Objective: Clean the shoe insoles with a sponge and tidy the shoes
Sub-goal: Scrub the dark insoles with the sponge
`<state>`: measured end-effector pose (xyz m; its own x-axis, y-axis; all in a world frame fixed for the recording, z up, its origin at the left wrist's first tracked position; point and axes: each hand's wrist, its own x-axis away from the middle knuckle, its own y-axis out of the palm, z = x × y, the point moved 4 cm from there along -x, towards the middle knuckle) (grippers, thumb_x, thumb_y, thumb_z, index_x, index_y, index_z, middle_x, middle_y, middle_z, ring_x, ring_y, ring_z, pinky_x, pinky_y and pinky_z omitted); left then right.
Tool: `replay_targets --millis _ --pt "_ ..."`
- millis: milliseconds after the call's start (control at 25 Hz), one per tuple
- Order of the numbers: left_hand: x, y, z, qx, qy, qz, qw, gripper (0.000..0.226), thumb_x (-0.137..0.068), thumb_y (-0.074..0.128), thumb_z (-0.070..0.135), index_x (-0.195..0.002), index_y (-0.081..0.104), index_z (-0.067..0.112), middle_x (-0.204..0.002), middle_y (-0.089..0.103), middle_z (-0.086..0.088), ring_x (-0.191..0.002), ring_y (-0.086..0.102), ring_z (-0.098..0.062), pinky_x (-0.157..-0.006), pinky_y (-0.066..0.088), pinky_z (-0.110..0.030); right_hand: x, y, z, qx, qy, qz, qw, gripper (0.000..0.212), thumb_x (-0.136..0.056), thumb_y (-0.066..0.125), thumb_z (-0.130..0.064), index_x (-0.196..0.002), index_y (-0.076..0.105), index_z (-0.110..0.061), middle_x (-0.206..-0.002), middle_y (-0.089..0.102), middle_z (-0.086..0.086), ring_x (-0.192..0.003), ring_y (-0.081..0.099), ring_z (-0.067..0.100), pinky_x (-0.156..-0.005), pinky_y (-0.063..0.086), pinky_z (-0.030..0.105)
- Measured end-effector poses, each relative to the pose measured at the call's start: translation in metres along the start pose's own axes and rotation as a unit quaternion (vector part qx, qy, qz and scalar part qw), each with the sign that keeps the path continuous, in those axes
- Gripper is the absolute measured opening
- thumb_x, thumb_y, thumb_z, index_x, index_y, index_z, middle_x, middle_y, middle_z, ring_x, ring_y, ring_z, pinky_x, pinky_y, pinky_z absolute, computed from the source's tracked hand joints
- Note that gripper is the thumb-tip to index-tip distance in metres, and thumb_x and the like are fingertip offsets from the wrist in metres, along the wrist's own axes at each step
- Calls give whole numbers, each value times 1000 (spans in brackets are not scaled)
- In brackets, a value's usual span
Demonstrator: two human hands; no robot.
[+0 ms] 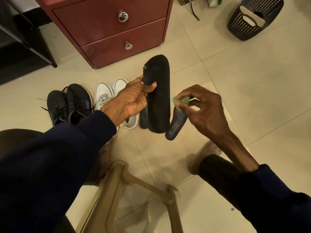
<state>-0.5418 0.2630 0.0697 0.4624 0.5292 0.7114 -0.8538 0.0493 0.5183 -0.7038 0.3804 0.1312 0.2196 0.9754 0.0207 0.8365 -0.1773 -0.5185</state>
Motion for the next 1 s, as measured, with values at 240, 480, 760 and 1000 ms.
replay_targets --millis 240,480,760,1000 --pt "1 9 -21 -28 -64 -49 996 35 -99 60 12 -132 55 4 -123 61 -18 -115 57 -29 -103 52 -40 3 28 -8 -42 31 10 999 16 -85 81 -9 -99 77 -14 -102 70 -1 -93 68 10 -79 59 25" --pt "10 17 -33 -52 -122 -121 984 68 -97 54 64 -133 63 7 -124 65 -16 -114 62 -33 -112 45 -49 0 45 -14 92 -81 7 992 15 -87 79 -11 -102 77 -11 -102 71 4 -92 66 14 -83 57 30" --pt "14 15 -36 -45 -143 -106 983 60 -96 61 56 -132 63 9 -129 67 -16 -115 66 -31 -106 49 -50 -16 20 0 125 -19 90 988 14 -91 74 -11 -105 73 -12 -103 67 3 -89 65 15 -79 57 37" --pt "12 12 -37 -43 -141 -110 983 54 -96 63 52 -132 62 11 -126 67 -15 -117 64 -31 -108 49 -50 -21 31 -13 173 -123 10 977 13 -88 73 -3 -100 76 -6 -100 70 9 -92 66 21 -81 55 31"
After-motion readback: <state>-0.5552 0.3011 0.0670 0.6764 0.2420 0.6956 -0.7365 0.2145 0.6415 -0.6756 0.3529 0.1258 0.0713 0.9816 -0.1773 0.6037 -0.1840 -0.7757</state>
